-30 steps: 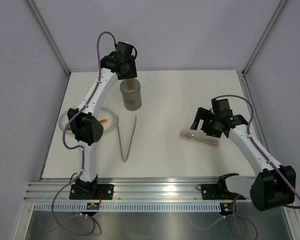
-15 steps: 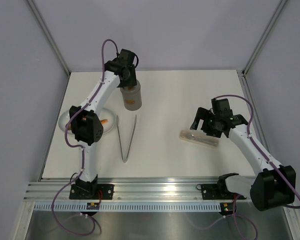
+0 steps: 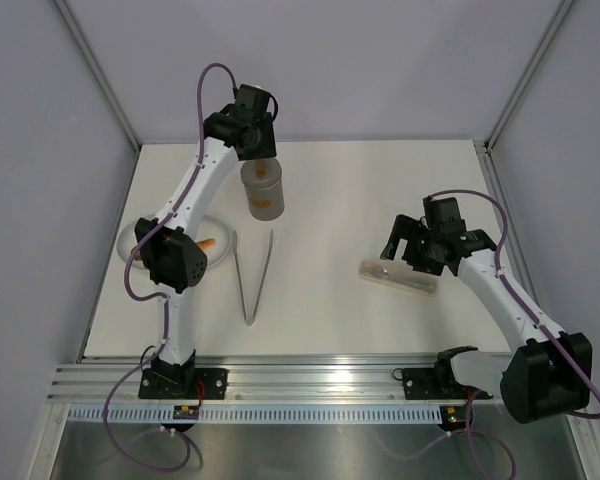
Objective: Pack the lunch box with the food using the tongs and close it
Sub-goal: Close the box lid on the packing box.
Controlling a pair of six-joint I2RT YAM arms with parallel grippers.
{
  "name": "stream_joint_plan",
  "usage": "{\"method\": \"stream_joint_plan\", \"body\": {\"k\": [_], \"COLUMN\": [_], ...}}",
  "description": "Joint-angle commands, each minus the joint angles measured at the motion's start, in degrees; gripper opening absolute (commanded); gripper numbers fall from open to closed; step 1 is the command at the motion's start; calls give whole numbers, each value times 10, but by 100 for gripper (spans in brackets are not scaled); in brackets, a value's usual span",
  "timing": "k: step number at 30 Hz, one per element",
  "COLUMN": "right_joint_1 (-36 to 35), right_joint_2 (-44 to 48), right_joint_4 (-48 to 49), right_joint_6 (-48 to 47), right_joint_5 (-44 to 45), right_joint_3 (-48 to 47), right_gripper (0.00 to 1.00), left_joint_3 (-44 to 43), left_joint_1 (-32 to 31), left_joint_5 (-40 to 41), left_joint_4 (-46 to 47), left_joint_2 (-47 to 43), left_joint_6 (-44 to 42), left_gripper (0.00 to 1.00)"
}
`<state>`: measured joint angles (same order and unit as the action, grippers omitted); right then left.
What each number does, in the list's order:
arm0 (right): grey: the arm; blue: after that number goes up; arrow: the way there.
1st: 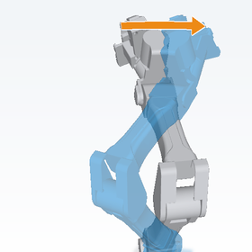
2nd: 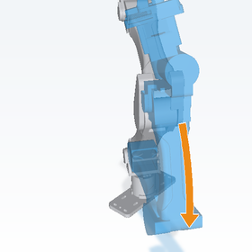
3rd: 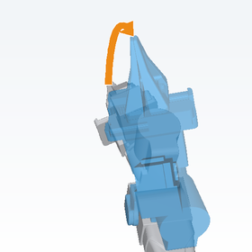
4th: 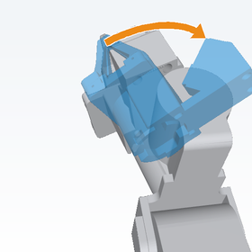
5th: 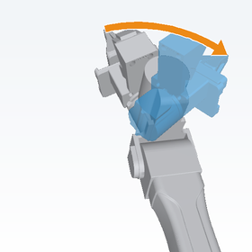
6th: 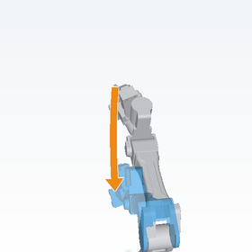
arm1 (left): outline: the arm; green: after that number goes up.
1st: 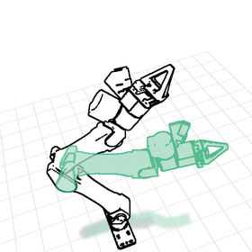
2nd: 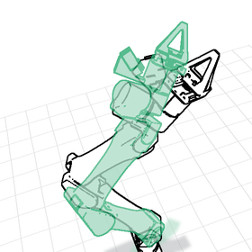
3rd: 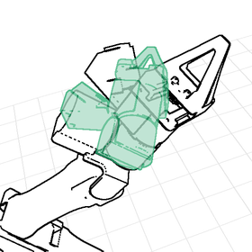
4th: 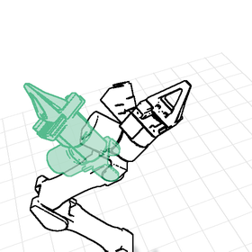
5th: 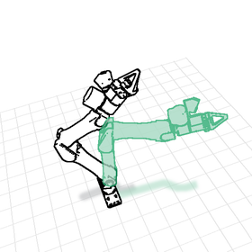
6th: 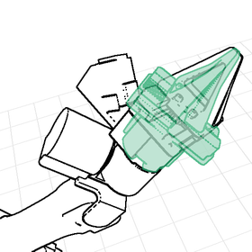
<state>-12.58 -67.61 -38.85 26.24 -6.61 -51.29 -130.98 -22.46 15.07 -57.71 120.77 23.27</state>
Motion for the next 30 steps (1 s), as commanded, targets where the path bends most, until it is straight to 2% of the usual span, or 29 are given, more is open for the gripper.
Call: {"method": "stream_joint_plan", "body": {"k": [1, 6, 13, 16, 18, 23, 30], "right_joint_1": [2, 2, 1, 2, 2, 2, 2], "right_joint_2": [15, 14, 20, 22, 20, 17, 16], "right_joint_4": [2, 2, -1, -2, -2, 2, 2], "right_joint_6": [1, 2, 3, 2, 2, 3, 5], "right_joint_5": [3, 3, 4, 5, 5, 1, 1], "right_joint_3": [-2, 0, 5, 7, 6, 4, 0], "right_gripper": [99, 99, 99, 99, 99, 99, 99], "left_joint_3": [-36, -69, -29, -24, -28, -25, 11], "left_joint_1": [0, 1, 7, 6, 3, 0, -9], "left_joint_5": [16, 8, -14, -41, -31, 7, 47], "left_joint_4": [35, 20, 15, -13, -32, -21, 69], "left_joint_2": [-36, 4, 72, 104, 113, 62, -54], "left_joint_6": [-19, -20, -13, -21, -26, -36, -49], "left_gripper": [54, 54, 54, 54, 52, 52, 53]}}
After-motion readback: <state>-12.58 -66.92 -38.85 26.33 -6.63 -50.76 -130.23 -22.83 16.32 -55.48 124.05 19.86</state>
